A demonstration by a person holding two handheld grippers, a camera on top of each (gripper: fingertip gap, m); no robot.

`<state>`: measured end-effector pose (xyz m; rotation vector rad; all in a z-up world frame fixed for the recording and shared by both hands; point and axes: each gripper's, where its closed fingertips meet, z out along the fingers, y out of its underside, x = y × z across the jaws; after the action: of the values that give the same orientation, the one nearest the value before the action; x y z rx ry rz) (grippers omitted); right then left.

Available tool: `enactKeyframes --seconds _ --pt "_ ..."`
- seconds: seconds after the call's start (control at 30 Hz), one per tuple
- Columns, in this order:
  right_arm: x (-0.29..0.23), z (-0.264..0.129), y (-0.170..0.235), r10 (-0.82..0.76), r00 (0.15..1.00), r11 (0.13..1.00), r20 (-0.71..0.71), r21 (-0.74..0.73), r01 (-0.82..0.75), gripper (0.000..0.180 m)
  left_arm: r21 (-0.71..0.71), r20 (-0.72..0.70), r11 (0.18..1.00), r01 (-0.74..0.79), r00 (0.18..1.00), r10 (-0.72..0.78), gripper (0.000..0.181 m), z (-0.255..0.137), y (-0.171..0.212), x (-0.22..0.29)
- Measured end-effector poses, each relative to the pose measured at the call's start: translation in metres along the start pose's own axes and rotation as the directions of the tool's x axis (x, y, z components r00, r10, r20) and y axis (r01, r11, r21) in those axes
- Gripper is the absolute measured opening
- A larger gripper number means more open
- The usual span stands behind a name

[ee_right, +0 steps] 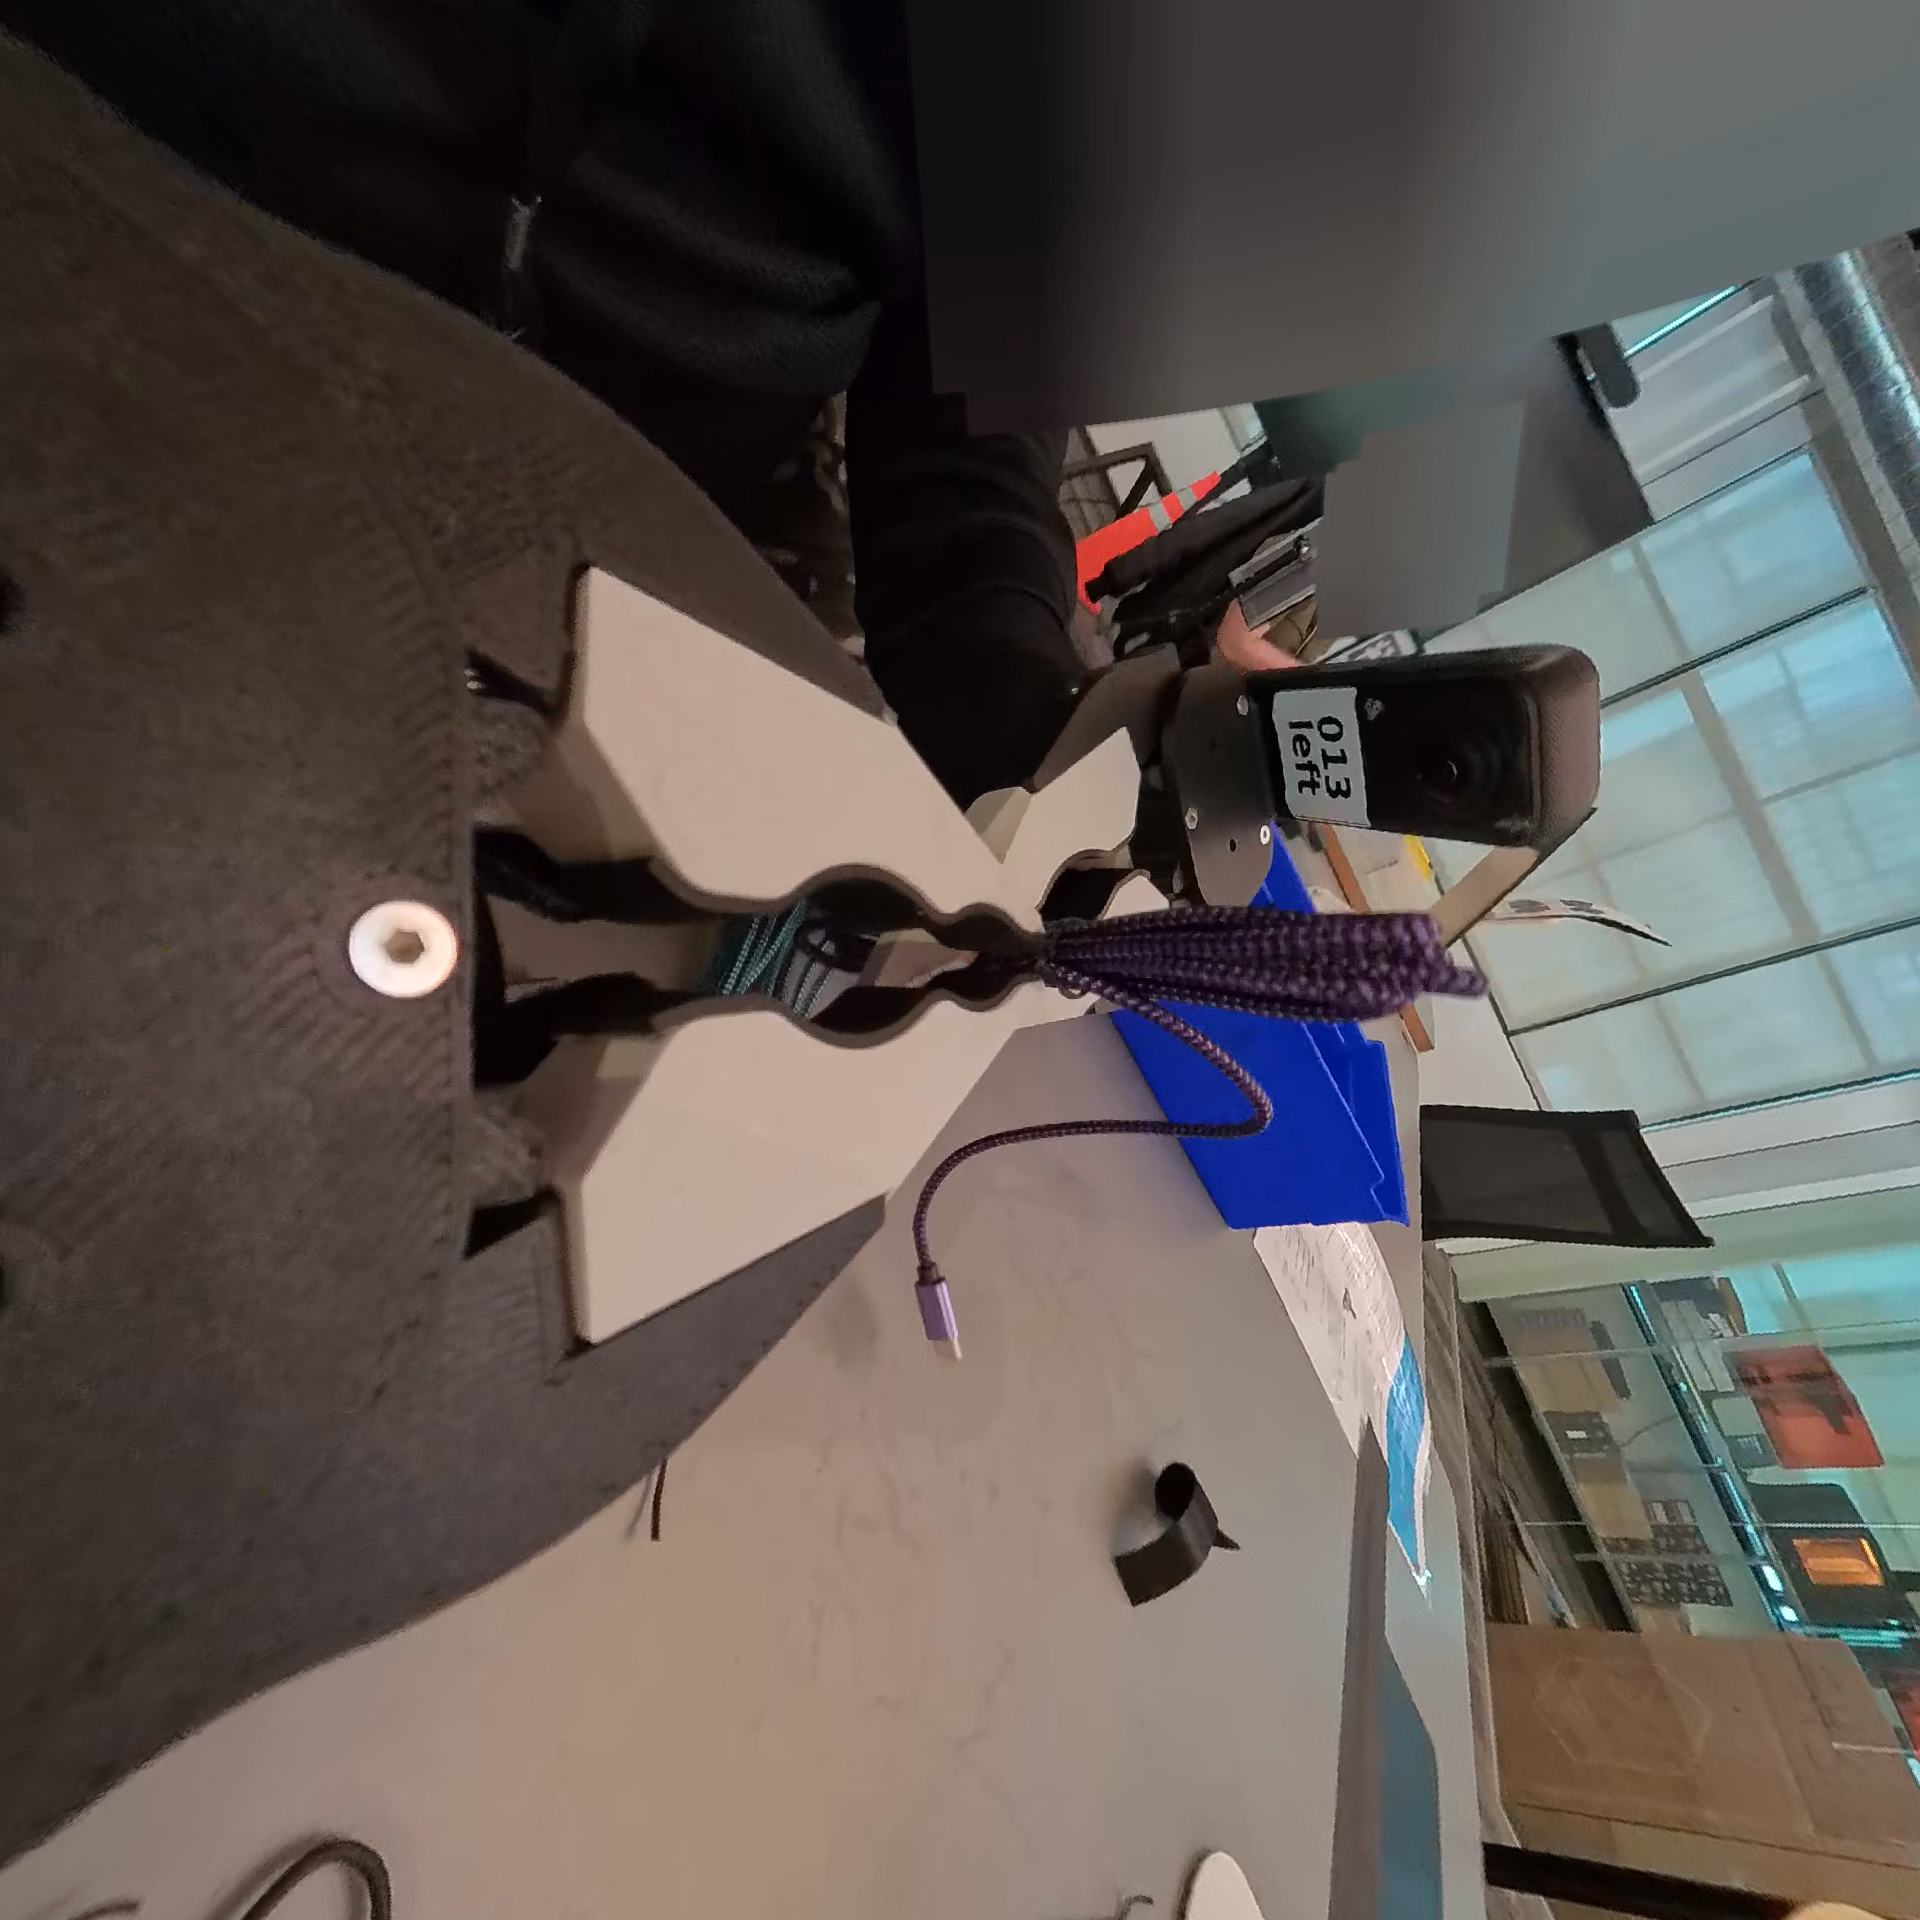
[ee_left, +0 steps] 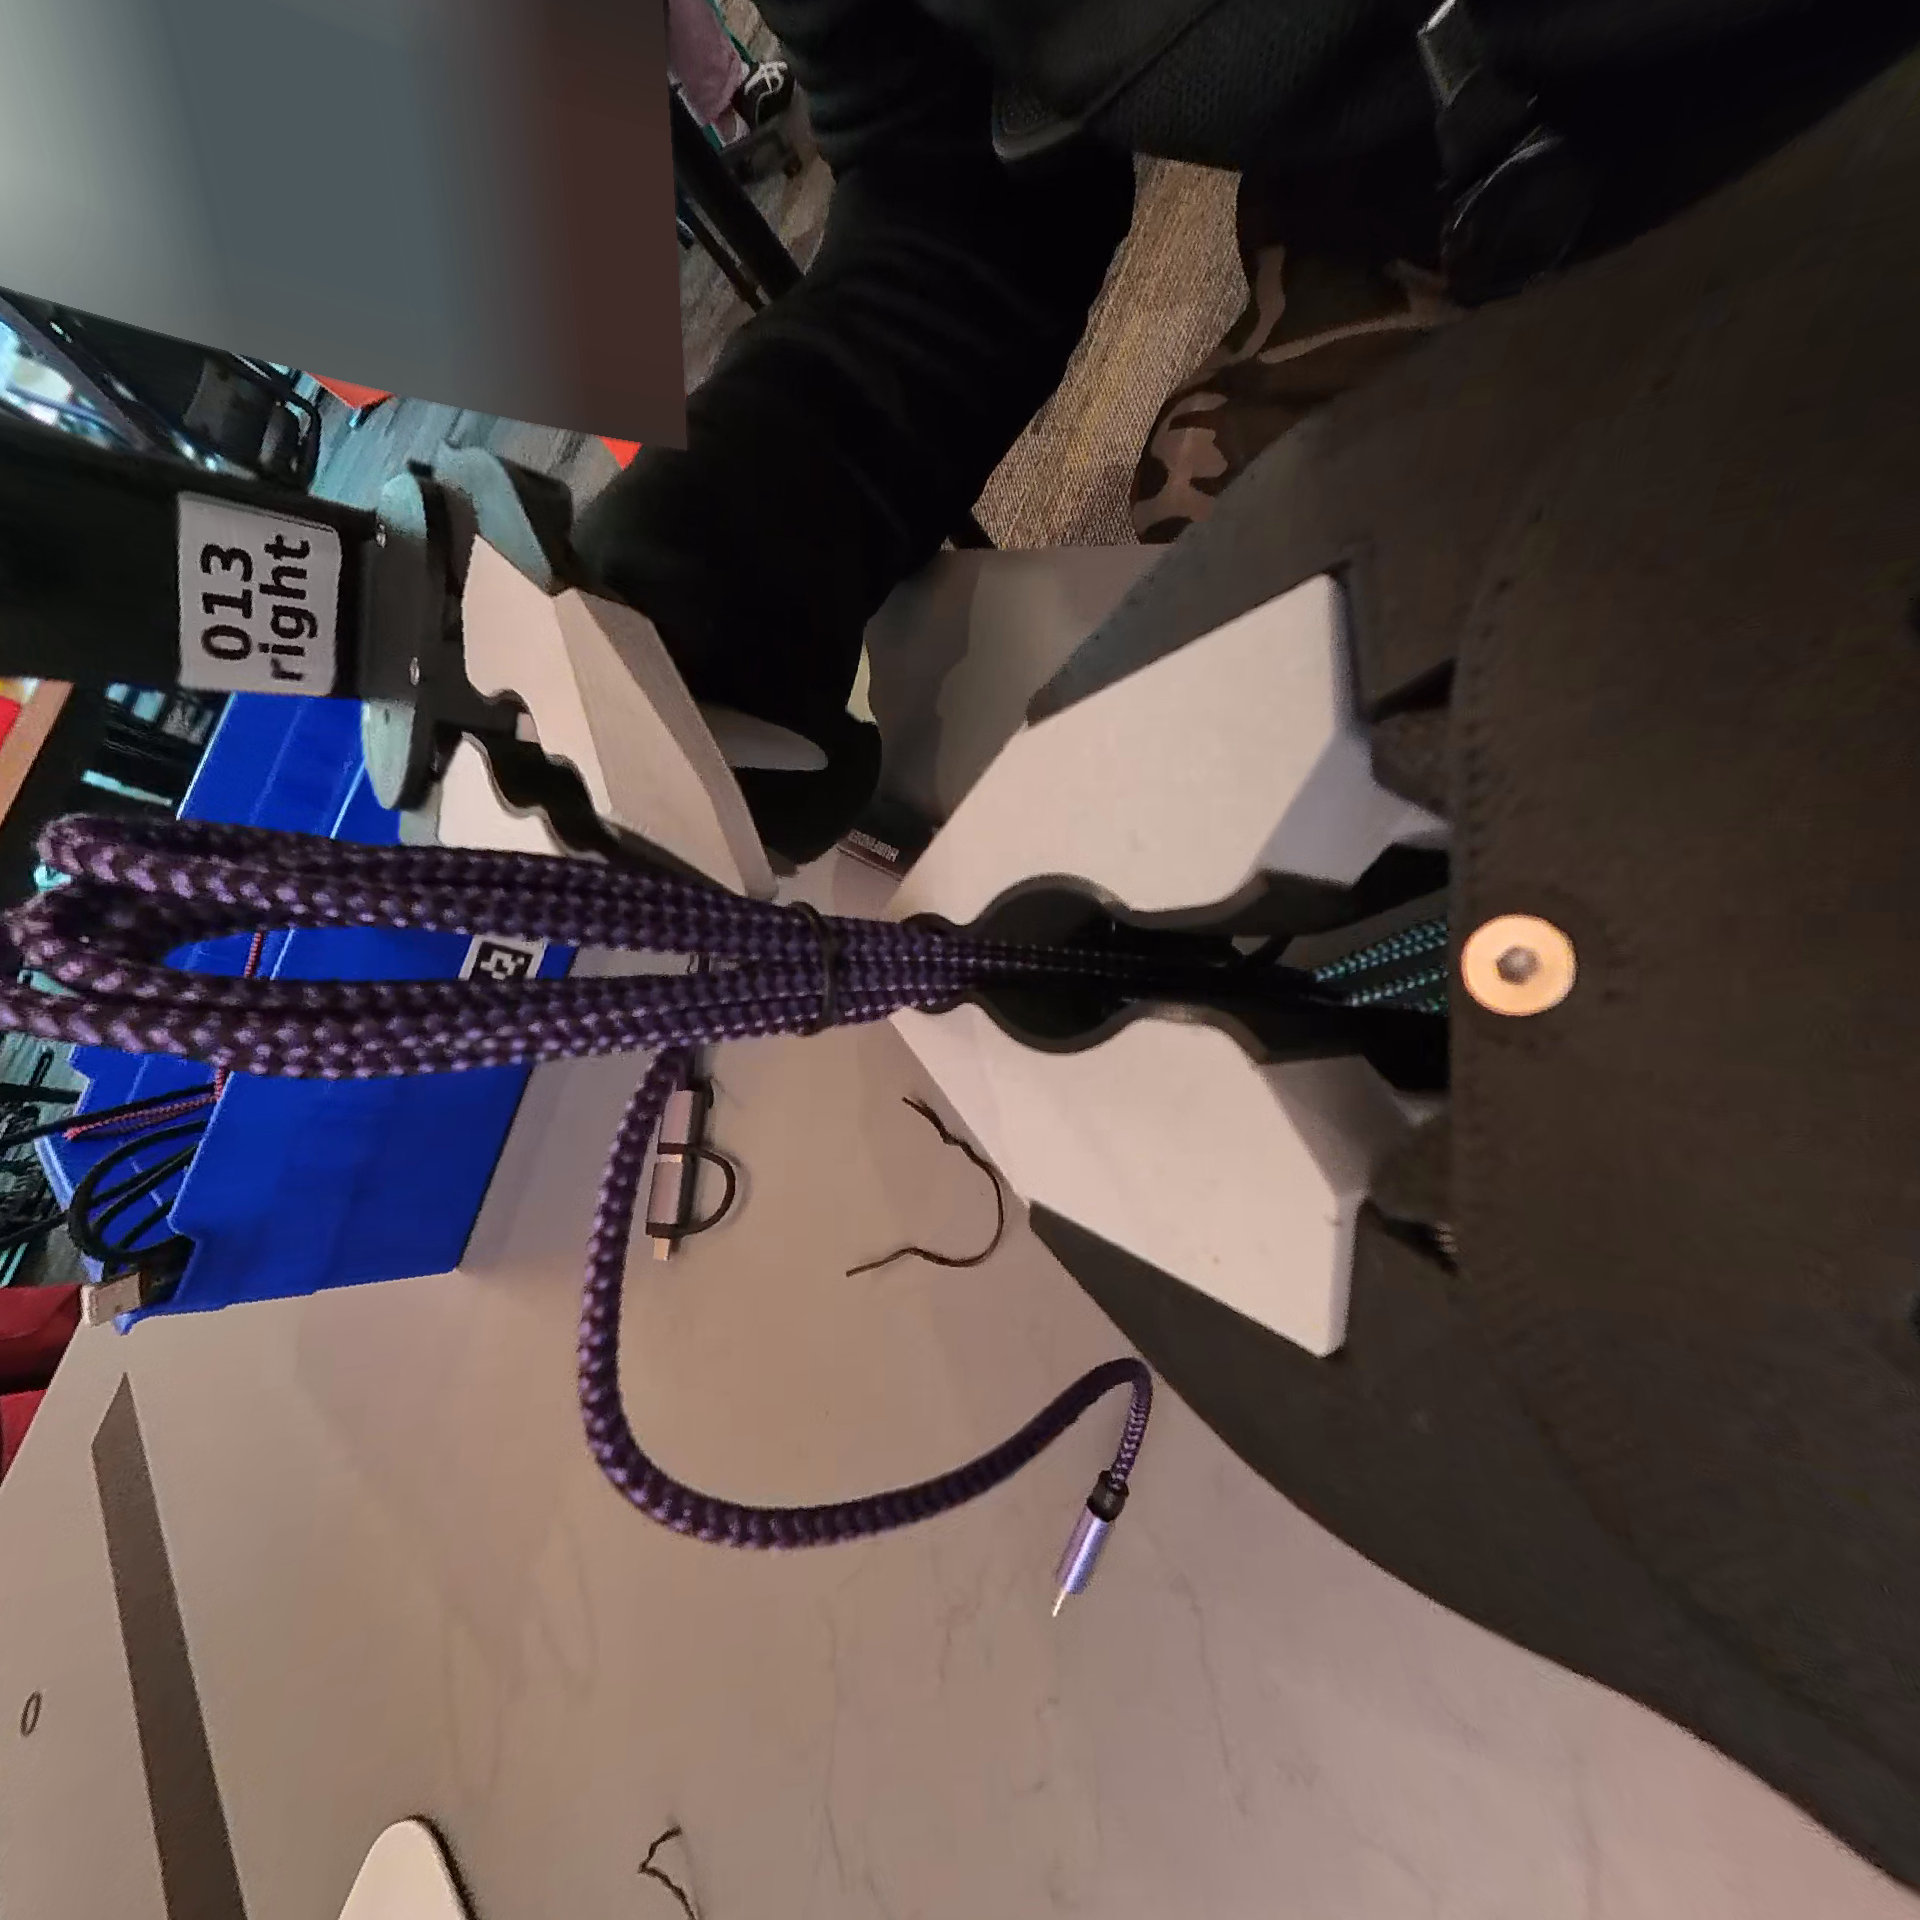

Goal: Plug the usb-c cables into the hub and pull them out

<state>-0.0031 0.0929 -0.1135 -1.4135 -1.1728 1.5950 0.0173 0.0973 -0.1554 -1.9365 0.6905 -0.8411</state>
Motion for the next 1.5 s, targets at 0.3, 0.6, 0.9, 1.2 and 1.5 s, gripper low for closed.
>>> enactKeyframes --seconds 0.3,0.6,0.9,1.2,1.5 --pt "-0.004 -0.004 -0.003 -0.598 0.776 0.801 -0.203 -0.203 0.564 0.0 -0.043 -0.357 0.932 0.36 0.866 -0.351 0.0 -0.004 -0.009 0.026" --pt "-0.015 -0.006 -0.019 -0.742 0.603 0.667 -0.293 -0.238 0.706 0.0 -0.018 -0.45 0.902 0.432 0.802 -0.393 0.0 -0.012 -0.023 0.032" --pt "-0.013 0.0 -0.011 -0.131 0.989 0.991 -0.071 0.021 0.133 0.009 0.028 -0.34 0.955 0.295 0.901 -0.268 0.0 -0.012 -0.019 0.026" --pt "-0.012 0.0 -0.011 -0.109 0.992 0.993 -0.059 0.039 0.111 0.0 0.024 -0.341 0.959 0.283 0.904 -0.258 0.0 -0.01 -0.018 0.028" --pt "-0.011 -0.005 -0.011 -0.638 0.74 0.77 -0.212 -0.188 0.61 0.0 0.036 -0.466 0.924 0.38 0.824 -0.321 0.0 -0.014 -0.027 0.039"
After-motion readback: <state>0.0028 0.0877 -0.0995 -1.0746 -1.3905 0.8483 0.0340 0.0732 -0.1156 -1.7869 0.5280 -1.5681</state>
